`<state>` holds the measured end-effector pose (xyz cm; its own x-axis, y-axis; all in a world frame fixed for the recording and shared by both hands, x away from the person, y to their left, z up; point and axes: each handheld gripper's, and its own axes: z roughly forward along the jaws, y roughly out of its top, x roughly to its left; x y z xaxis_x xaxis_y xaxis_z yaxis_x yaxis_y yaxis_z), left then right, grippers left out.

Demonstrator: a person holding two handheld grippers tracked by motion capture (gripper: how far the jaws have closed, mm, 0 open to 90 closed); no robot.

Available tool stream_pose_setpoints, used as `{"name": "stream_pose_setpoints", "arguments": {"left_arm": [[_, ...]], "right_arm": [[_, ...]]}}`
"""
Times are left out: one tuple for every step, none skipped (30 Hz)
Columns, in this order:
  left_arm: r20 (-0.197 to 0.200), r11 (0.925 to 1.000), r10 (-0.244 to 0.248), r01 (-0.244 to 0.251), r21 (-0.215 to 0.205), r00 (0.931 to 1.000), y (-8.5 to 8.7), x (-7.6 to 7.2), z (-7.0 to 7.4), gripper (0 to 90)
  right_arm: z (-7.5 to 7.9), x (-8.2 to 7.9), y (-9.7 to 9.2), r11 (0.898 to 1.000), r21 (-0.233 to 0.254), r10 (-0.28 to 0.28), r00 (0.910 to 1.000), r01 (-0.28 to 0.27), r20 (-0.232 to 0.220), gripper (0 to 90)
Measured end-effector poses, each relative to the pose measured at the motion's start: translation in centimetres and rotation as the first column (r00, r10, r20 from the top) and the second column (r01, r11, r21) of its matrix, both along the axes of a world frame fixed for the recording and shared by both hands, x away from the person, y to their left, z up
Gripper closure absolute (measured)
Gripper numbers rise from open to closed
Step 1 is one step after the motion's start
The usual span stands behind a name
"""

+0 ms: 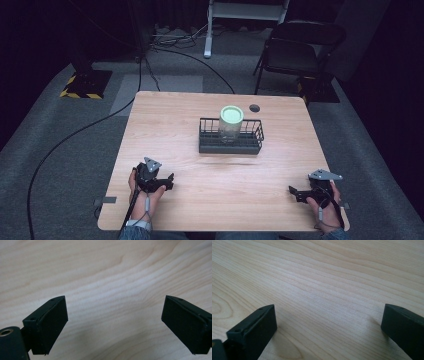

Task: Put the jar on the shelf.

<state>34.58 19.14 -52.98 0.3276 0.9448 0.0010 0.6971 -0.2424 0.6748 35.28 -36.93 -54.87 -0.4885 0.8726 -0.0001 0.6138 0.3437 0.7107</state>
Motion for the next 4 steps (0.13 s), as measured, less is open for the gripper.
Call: {"name": "stream_pose_setpoints", "arguments": {"left_arm": [[-0.003, 1.0, -0.002, 0.002, -0.007, 1.0, 0.03, -0.01, -0.15, 6.0], [-0.003, 0.9999, -0.005, 0.005, -0.014, 1.0, 0.03, -0.03, -0.28, 5.5], [-0.004, 0.9998, -0.011, 0.011, -0.016, 0.9999, 0.02, 0.01, -0.42, 5.3], [-0.015, 0.9998, -0.017, 0.017, -0.011, 0.9997, 0.04, 0.01, -0.49, 5.0]], "right_arm": [[0.0, 0.0, 0.0, 1.0, 0.0, 0.0, 1.0, 0.0, 0.0, 0.0], [0.0, 0.0, 0.0, 1.0, 0.0, 0.0, 1.0, 0.0, 0.0, 0.0], [0.0, 0.0, 0.0, 1.0, 0.0, 0.0, 1.0, 0.0, 0.0, 0.0], [0.0, 0.0, 0.0, 1.0, 0.0, 0.0, 1.0, 0.0, 0.0, 0.0]]}}
